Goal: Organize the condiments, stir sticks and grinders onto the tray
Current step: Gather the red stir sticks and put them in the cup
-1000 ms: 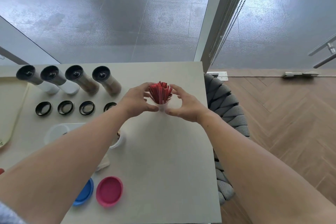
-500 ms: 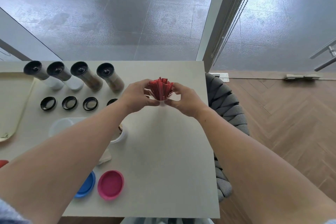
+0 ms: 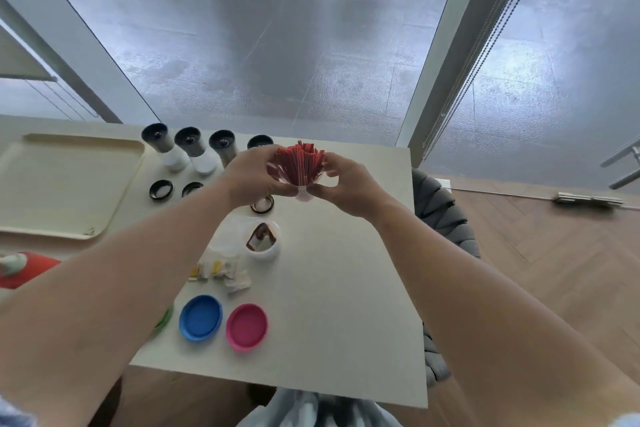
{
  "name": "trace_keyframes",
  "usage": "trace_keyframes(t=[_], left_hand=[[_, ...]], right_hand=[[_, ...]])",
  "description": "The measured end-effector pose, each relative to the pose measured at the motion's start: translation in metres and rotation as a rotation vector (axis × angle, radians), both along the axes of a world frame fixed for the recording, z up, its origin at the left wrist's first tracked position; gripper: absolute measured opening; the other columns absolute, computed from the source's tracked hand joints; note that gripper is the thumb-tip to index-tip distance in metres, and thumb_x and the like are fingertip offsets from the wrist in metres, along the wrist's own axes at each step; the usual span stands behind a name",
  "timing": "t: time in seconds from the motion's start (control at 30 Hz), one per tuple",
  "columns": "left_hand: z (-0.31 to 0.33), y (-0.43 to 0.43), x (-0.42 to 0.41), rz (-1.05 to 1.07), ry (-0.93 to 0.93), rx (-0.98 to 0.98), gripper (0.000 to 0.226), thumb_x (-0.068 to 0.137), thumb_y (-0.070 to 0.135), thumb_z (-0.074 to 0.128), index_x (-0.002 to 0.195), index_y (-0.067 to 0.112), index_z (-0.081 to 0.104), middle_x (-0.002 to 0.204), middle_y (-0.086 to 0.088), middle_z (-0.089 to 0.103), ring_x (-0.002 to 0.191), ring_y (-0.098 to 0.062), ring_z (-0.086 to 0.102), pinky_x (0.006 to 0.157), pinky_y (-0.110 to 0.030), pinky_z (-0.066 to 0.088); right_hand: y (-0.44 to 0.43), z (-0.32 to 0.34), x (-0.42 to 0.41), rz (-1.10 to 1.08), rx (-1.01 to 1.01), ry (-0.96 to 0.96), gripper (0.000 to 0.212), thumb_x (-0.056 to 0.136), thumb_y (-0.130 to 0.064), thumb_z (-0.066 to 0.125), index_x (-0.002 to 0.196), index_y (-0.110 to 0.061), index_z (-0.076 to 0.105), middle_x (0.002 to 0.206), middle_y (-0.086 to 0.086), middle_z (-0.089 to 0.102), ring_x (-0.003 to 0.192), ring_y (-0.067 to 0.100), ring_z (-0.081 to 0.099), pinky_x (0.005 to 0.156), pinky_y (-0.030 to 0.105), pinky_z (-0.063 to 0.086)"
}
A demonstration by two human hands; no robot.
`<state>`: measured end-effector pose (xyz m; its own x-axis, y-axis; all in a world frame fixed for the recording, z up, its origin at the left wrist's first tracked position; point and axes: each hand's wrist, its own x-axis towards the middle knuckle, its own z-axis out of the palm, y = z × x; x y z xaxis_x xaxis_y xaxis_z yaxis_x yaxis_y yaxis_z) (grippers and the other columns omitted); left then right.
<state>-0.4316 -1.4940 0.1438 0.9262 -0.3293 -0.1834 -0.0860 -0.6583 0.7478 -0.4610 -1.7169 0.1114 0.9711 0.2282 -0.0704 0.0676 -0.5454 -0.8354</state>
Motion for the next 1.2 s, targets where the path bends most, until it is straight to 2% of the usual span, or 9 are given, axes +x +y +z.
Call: trace_keyframes(t=[0.2,0.37,0.47,0.6,0.7,0.8,0.93,1.03,1.2], left_hand=[[0.037,0.062,-0.032,0.058,-0.077,-0.029,0.055,0.064,0.024,0.096,0.112,0.029,0.07,0.097,0.011,0.076,0.088,-0.011,0.074,0.089,-0.035,0.059],[0.06,0.128,-0.066,0.112,-0.103,-0.027,0.059,0.066,0.021,0.096,0.119,0.023,0.069,0.1,0.009,0.076,0.09,-0.012,0.074,0.086,-0.031,0.059],[0.07,0.171,-0.087,0.125,-0.126,-0.025,0.057,0.064,0.022,0.097,0.115,0.025,0.071,0.096,0.009,0.077,0.086,-0.013,0.074,0.082,-0.033,0.059],[0.082,0.229,-0.117,0.164,-0.127,-0.019,0.051,0.06,0.025,0.098,0.103,0.031,0.071,0.094,0.008,0.077,0.081,-0.009,0.073,0.075,-0.024,0.057],[0.09,0.272,-0.136,0.196,-0.127,0.006,0.056,0.059,0.025,0.098,0.109,0.024,0.072,0.095,0.007,0.077,0.079,-0.004,0.073,0.074,-0.019,0.055],[0.099,0.315,-0.156,0.224,-0.126,0.021,0.05,0.064,0.018,0.096,0.107,0.027,0.072,0.094,0.008,0.077,0.076,0.0,0.071,0.071,-0.012,0.053],[0.103,0.361,-0.172,0.279,-0.116,0.037,0.048,0.063,0.022,0.097,0.102,0.032,0.071,0.091,0.013,0.077,0.08,-0.001,0.073,0.077,-0.02,0.056],[0.104,0.387,-0.173,0.32,-0.1,0.03,0.048,0.061,0.024,0.098,0.1,0.034,0.07,0.091,0.016,0.076,0.084,-0.003,0.074,0.079,-0.024,0.057],[0.107,0.422,-0.158,0.373,-0.107,0.044,0.047,0.063,0.024,0.097,0.098,0.038,0.069,0.087,0.022,0.075,0.078,0.006,0.07,0.071,-0.012,0.051]], right_hand=[[0.061,0.034,-0.013,0.084,-0.039,-0.07,0.052,0.082,-0.035,0.082,0.129,-0.031,0.061,0.117,-0.009,0.068,0.106,0.012,0.061,0.09,0.028,0.047],[0.127,0.058,-0.031,0.154,-0.011,-0.115,0.049,0.079,-0.034,0.085,0.124,-0.03,0.066,0.111,-0.008,0.07,0.102,0.009,0.064,0.092,0.025,0.05],[0.171,0.065,-0.043,0.169,-0.001,-0.124,0.051,0.078,-0.037,0.085,0.124,-0.031,0.065,0.11,-0.009,0.07,0.104,0.011,0.065,0.096,0.032,0.052],[0.229,0.075,-0.066,0.203,-0.001,-0.153,0.05,0.081,-0.036,0.084,0.127,-0.028,0.065,0.111,-0.011,0.071,0.102,0.001,0.062,0.095,0.027,0.049],[0.274,0.077,-0.078,0.226,0.013,-0.149,0.049,0.08,-0.035,0.085,0.125,-0.029,0.066,0.109,-0.011,0.072,0.102,0.001,0.063,0.091,0.023,0.048],[0.322,0.079,-0.086,0.249,0.034,-0.165,0.049,0.078,-0.041,0.085,0.123,-0.032,0.067,0.106,-0.012,0.072,0.1,0.001,0.065,0.093,0.026,0.051],[0.369,0.079,-0.09,0.304,0.045,-0.169,0.046,0.081,-0.029,0.085,0.123,-0.021,0.068,0.106,-0.007,0.072,0.093,-0.009,0.06,0.086,0.01,0.045],[0.398,0.08,-0.084,0.347,0.041,-0.158,0.049,0.081,-0.035,0.084,0.125,-0.023,0.066,0.108,-0.007,0.07,0.096,0.0,0.061,0.092,0.021,0.048],[0.435,0.079,-0.053,0.386,0.029,-0.182,0.047,0.08,-0.033,0.085,0.123,-0.022,0.068,0.101,-0.01,0.068,0.086,-0.018,0.056,0.082,0.005,0.041]])
